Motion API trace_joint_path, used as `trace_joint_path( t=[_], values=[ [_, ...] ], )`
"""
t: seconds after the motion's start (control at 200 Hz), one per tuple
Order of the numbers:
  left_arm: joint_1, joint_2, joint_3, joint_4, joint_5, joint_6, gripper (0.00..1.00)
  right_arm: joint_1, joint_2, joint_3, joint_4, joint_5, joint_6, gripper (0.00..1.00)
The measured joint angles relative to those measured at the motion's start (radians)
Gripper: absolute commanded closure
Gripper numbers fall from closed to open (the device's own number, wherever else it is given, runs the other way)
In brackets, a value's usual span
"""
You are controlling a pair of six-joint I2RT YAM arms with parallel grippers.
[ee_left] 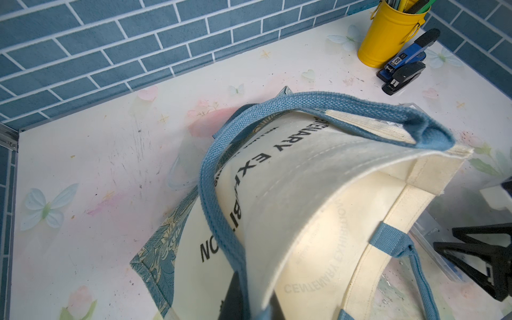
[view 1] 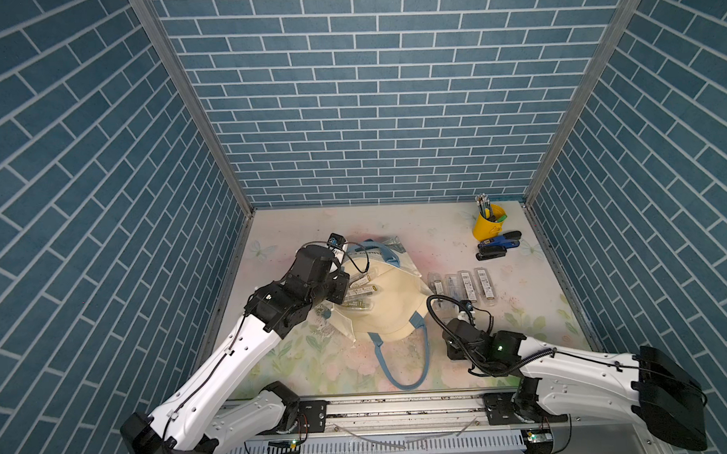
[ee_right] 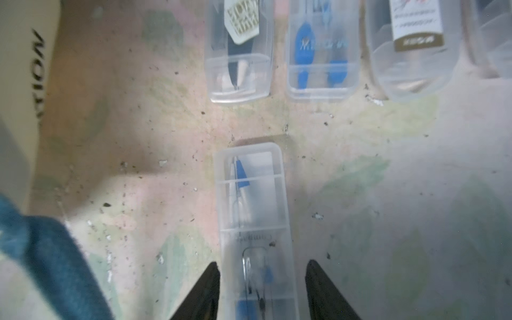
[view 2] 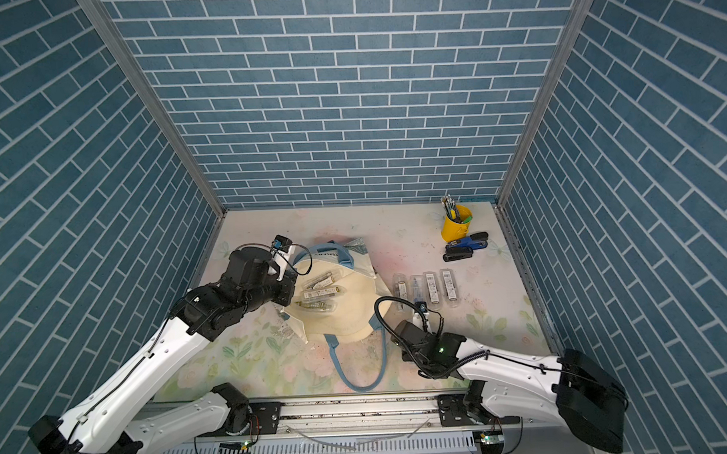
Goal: Take out the compass set from the canvas bag
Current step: Place the compass set at the center of the board.
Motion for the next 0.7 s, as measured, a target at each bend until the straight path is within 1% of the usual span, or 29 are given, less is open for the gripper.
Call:
trace_joint_path(
  t=[0.13,0.265,0.395,0.475,0.585,0.7],
  values=[
    [0.000,0.000,0.000,0.002,0.000,-0.004,1.00,0.000,-0.088,0.048,-0.020,0.011,-0.002,0.48],
    [0.000,0.000,0.000,0.000,0.000,-0.004,1.00,0.000,-0.093,0.093,-0.027,0.019,-0.003,0.49],
    [0.000,-0.002,0.000,-0.002,0.000,-0.004,1.00,0.000,-0.101,0.085,-0.084,0.018,0.002,0.40],
    [0.000,-0.002,0.000,-0.002,0.002,-0.004,1.00,0.000,-0.110,0.070,-0.100,0.013,0.000,0.37],
    [0.000,-0.001,0.000,-0.002,0.004,-0.004,1.00,0.000,-0.072,0.063,-0.113,0.008,-0.002,0.36],
    [0.000,0.002,0.000,0.000,0.004,-0.004,1.00,-0.004,0.024,0.063,-0.088,-0.003,-0.006,0.36]
  ],
)
